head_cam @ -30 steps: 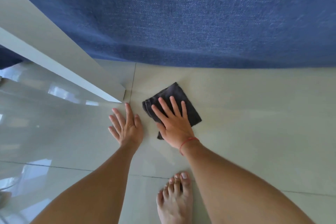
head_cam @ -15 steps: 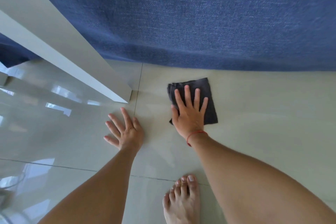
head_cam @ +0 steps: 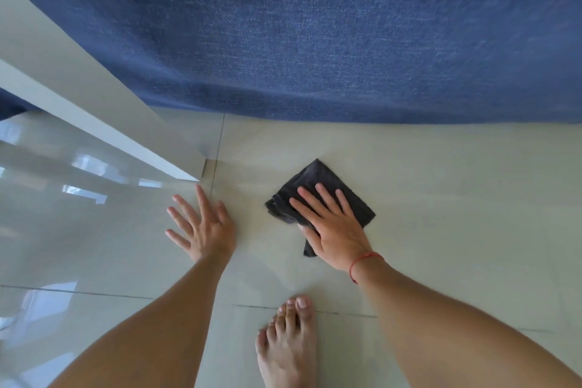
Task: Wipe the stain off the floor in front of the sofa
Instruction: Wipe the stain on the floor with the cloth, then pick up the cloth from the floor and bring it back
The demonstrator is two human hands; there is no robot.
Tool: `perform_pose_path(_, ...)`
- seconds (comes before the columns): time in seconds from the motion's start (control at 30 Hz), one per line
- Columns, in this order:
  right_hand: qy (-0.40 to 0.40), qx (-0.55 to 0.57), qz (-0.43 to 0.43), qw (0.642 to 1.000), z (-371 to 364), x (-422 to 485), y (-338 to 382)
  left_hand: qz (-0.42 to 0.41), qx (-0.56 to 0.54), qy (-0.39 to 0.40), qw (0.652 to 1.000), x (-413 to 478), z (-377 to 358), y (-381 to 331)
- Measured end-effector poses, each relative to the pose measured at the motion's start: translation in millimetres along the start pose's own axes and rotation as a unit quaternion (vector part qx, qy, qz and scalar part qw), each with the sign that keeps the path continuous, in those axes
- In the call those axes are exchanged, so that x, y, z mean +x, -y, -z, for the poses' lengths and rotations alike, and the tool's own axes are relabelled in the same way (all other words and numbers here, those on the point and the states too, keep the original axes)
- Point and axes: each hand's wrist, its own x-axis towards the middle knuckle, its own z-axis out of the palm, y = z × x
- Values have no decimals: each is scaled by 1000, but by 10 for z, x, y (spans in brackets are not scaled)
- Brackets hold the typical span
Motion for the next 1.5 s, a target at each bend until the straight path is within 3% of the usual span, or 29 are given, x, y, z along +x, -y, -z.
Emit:
perform_pose_path(0.13, -14, 5, -159, 987, 144, -260, -537, -128, 36, 39, 990, -204, -245, -371)
perform_pose_path(0.27, -21, 12, -219, 975, 313, -252, -916, -107, 58, 42, 992, -194, -395, -489)
perform_pose_path(0.43, -90, 76, -323, 939, 254, 169, -669, -104, 65, 41, 992, -202, -418, -504)
perform_pose_path(0.7, -13, 155, -235, 959, 212, 505, 121, -89, 60, 89, 990, -157, -322, -512)
perform_pose_path(0.77, 3, 187, -215, 958, 268, 464, 83, -100, 30, 28, 994, -172, -286, -585)
perform_pose_path(0.83, -39, 209, -215, 953, 365, 421, -92, -121, -26, -47, 991, -173, -258, -765)
perform_pose_path(0.93, -141, 192, -297, 925, 469, 331, -363, -149, -86, 21, 985, -183, -253, -1188)
perform_pose_path(1.0, -154, 197, -363, 898, 500, 282, -460, -120, -70, 71, 988, -231, -260, -1410)
perform_pose_path(1.13, -82, 226, -406, 882, 595, 348, -515, -88, 13, 112, 990, -287, -289, -1623)
perform_pose_path(1.37, 3, 218, -436, 873, 749, 447, -560, -66, 41, 151, 985, -288, -267, -1741)
perform_pose_path(1.5, 16, 296, -479, 827, 776, 346, -535, -1, 9, 197, 980, -356, -303, -1703)
